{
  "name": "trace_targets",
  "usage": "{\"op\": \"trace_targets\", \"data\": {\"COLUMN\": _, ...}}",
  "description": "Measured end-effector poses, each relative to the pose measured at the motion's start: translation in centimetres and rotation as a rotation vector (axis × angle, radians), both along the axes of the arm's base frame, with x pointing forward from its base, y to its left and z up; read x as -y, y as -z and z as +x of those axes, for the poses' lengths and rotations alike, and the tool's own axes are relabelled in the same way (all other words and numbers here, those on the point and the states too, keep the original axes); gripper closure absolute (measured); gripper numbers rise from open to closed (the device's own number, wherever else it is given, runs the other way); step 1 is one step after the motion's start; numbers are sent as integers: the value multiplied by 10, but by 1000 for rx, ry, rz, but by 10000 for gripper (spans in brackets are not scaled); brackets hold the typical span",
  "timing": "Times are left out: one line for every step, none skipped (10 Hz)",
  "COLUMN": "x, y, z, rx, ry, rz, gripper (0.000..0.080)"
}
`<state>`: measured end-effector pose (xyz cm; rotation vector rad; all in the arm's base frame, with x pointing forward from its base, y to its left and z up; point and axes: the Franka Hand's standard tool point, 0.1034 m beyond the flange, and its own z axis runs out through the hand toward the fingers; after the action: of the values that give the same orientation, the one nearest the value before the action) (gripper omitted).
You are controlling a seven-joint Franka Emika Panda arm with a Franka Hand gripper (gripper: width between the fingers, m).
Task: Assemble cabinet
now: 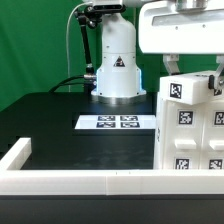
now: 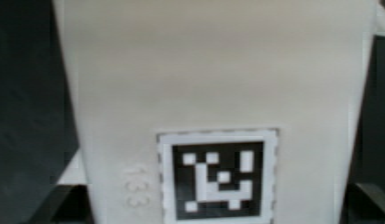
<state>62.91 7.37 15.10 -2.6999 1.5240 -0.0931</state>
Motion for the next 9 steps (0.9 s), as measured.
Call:
{"op": "trace_targets", "data": {"x": 2, "y": 1, "z": -1, "rx": -2, "ry": 94, "rz": 5, "gripper": 236}}
{"op": "trace_targets", "data": {"x": 3, "y": 1, "z": -3, "rx": -4, "ry": 164, "rz": 9, "gripper": 236}}
{"op": "trace_targets", "data": {"x": 3, "y": 1, "z": -4, "rx": -7, "ry": 262, "rz": 18, "gripper": 236}}
{"op": "trace_targets", "data": {"x": 4, "y": 1, "z": -5, "rx": -13, "ry": 354, "rz": 26, "gripper": 236}}
{"op": "trace_targets", "data": {"x": 4, "y": 1, "z": -6, "rx": -16, "ry": 437, "rz": 27, "gripper": 236}}
{"op": "trace_targets", "data": {"x": 3, "y": 1, "z": -7, "rx": -19, "ry": 511, "rz": 30, "gripper": 236}}
{"op": "trace_targets", "data": {"x": 3, "y": 1, "z": -9, "rx": -22, "ry": 624, "rz": 39, "gripper": 236}}
{"op": "trace_targets", "data": {"x": 3, "y": 1, "z": -10, "rx": -21, "ry": 698, "rz": 40, "gripper": 236}}
{"op": "trace_targets", "data": {"x": 3, "y": 0, "z": -10, "rx": -21, "ry": 759, "rz": 39, "gripper": 236}}
